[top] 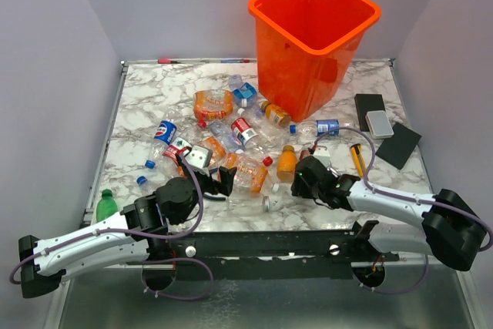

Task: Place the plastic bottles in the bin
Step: Pick up the plastic bottle at the center of the board, then place the plastic bottle in the trash bin.

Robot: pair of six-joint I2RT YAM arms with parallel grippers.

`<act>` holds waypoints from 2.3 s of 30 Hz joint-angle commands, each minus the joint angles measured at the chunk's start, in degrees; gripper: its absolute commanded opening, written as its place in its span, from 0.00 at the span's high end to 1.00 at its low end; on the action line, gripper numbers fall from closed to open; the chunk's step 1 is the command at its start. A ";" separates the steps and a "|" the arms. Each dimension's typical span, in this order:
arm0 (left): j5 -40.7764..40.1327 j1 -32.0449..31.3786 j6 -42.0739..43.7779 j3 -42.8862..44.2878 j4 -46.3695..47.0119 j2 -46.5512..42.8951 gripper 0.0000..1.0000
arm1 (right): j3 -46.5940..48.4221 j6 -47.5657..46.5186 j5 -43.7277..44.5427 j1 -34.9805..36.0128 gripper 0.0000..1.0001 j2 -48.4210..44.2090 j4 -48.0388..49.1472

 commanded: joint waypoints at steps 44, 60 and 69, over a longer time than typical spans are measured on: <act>24.50 -4.69 90.03 24.79 -14.32 17.95 0.01 | 40.29 -19.27 -56.81 -0.37 1.00 -7.63 -28.78; 21.49 -6.74 92.00 25.98 -17.56 20.74 0.46 | 43.64 -21.02 -58.79 -0.37 1.00 -4.81 -30.70; 20.75 -6.74 91.29 25.91 -16.76 20.51 0.66 | 46.32 -22.27 -56.87 -0.37 0.50 -6.16 -32.66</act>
